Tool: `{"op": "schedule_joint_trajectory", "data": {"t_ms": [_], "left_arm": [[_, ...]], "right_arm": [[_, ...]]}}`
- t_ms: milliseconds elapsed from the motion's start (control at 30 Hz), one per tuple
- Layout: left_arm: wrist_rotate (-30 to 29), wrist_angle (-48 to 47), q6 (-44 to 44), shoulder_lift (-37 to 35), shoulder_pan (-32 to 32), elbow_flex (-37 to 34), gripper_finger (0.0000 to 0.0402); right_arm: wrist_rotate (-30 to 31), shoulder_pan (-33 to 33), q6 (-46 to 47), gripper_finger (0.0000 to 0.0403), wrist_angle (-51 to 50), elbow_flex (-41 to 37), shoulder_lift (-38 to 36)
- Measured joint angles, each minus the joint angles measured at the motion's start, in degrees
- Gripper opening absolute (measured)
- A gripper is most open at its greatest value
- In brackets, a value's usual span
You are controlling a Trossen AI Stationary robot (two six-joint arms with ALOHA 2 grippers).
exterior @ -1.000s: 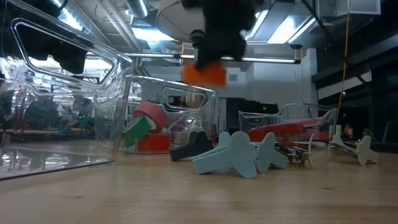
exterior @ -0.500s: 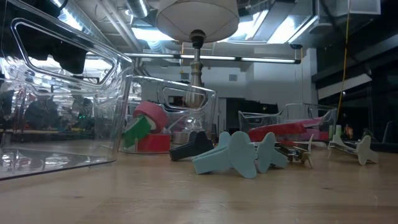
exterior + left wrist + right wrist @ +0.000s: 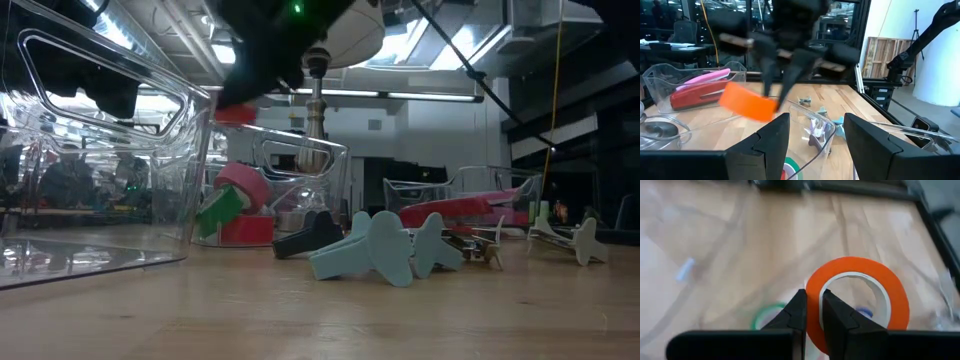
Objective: Pick and place Stapler, Stapler remover, tape
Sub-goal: Put the orange tape into the middle transparent bin
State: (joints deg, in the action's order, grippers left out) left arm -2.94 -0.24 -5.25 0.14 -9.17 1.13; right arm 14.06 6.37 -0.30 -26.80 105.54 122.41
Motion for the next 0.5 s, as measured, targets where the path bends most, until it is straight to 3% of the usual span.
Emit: {"op": "schedule_joint_trajectory", "data": {"t_ms": [500], "left_arm": [[0.01, -0.02, 0.01, -0.02, 0.0, 0.0, 0.0185]], "right_arm": [[-1.98, -3.67, 6.38, 0.004, -9.26, 0.0, 0.11]]}}
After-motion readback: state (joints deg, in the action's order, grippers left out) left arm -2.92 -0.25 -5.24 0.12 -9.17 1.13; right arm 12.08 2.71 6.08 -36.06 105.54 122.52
